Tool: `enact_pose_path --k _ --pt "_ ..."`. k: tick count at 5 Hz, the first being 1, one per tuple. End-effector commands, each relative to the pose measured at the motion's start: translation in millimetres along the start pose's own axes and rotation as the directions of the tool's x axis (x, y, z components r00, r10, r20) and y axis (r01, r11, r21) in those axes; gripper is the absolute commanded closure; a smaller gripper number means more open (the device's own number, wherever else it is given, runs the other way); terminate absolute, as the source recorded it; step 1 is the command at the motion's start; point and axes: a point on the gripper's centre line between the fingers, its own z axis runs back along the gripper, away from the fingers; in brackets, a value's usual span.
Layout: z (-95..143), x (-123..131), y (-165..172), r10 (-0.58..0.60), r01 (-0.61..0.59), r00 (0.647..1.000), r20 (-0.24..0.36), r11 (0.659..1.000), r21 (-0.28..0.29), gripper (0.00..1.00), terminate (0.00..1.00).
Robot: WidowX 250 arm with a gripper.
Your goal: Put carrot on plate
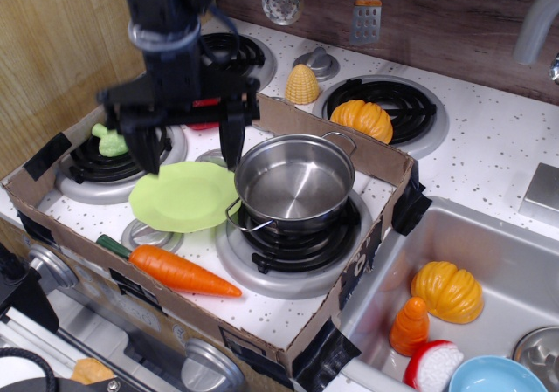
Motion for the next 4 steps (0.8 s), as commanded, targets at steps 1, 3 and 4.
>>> enact_pose_path --k 1,3,4 --pt "-0.3 -24.1 -9.7 0.213 -0.211 0.975 0.06 0.977 -0.028 0.0 0.0" --pt "-13.8 -38.6 -17.9 0.375 -0.375 0.926 0.028 0.927 0.0 0.0 0.0" --pt "-30.0 -27.2 -24.6 0.476 -0.475 0.878 -0.052 0.88 0.021 0.0 0.0"
